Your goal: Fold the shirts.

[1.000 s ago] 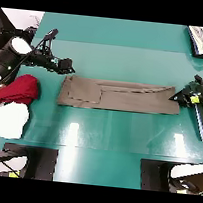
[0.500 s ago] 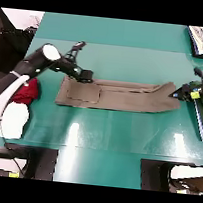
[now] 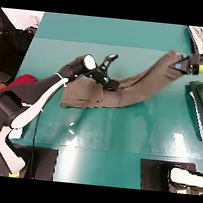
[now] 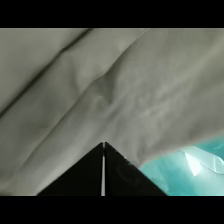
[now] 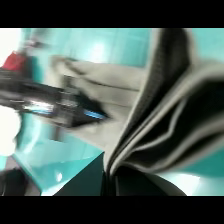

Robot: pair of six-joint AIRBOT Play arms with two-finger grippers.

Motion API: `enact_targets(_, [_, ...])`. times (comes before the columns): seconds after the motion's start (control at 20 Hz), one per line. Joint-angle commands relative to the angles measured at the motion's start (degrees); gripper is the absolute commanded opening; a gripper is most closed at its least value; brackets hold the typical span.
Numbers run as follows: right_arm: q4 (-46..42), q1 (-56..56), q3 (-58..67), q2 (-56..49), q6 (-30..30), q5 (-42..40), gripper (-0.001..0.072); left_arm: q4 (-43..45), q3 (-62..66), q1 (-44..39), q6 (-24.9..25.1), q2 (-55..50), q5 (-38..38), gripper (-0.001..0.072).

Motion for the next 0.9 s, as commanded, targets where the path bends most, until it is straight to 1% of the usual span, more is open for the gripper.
enact_targets(0.0, [0.8, 8.3, 8.3, -1.2, 2.9, 0.3, 0.0016, -0.9, 1.2, -1.4, -0.5, -2.7, 3.0, 0.0029])
enact_targets(0.15, [0.7, 14.7, 14.8, -4.4, 2.9, 0.8, 0.0017, -0.9, 1.2, -1.4, -0.5, -2.9, 4.0, 0.0028])
enact_targets(0.35, [0.7, 19.4, 20.5, -7.5, 2.9, 1.5, 0.0017, -0.9, 1.2, -1.2, -0.4, -2.9, 3.9, 0.0029])
enact_targets(0.45, [0.7, 20.7, 22.7, -8.9, 2.8, 3.2, 0.0017, -0.9, 1.3, -0.2, -0.4, -2.7, 2.3, 0.0028])
enact_targets(0.6, [0.7, 21.2, 24.9, -10.6, 2.8, 3.8, 0.0017, -0.1, 1.6, 2.8, -0.5, -1.5, -2.4, 0.0027])
enact_targets(0.7, [0.7, 21.3, 25.4, -11.0, 2.8, 3.8, 0.0016, 3.4, 1.6, 4.8, -1.1, 0.6, -4.8, 0.0027])
enact_targets(0.85, [0.0, 22.1, 25.3, -11.0, 2.8, 3.4, 0.0016, 11.7, 1.6, 8.7, -3.6, 6.0, -6.2, 0.0027])
